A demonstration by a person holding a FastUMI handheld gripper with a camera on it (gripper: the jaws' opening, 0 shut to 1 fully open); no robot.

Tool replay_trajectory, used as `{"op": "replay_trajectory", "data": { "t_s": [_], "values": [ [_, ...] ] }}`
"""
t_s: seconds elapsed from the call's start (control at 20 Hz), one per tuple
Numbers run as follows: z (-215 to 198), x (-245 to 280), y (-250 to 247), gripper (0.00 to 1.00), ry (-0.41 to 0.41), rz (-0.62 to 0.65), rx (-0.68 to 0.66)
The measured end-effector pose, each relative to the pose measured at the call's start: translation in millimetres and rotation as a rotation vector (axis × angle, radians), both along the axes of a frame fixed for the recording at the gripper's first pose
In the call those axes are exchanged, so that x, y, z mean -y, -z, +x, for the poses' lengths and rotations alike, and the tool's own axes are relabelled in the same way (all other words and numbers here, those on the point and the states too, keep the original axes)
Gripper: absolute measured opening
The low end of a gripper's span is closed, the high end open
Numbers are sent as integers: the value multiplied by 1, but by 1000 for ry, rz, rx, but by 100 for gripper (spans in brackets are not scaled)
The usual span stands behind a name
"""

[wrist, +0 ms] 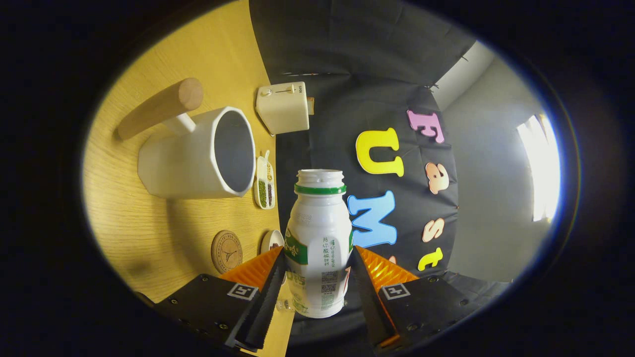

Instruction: Take the bottle from table, then pour the juice into the cup, finally place the bottle on the coaster

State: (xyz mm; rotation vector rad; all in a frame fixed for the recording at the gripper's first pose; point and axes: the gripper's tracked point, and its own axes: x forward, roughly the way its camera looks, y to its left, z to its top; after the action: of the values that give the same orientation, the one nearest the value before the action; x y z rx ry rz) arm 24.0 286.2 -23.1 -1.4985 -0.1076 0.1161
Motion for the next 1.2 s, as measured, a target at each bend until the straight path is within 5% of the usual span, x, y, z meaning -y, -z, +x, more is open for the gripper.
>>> {"op": "replay_trajectory", "data": {
  "t_s": [1.2],
  "values": [
    [5,-1,-1,75,-6,-131,62]
  ]
}}
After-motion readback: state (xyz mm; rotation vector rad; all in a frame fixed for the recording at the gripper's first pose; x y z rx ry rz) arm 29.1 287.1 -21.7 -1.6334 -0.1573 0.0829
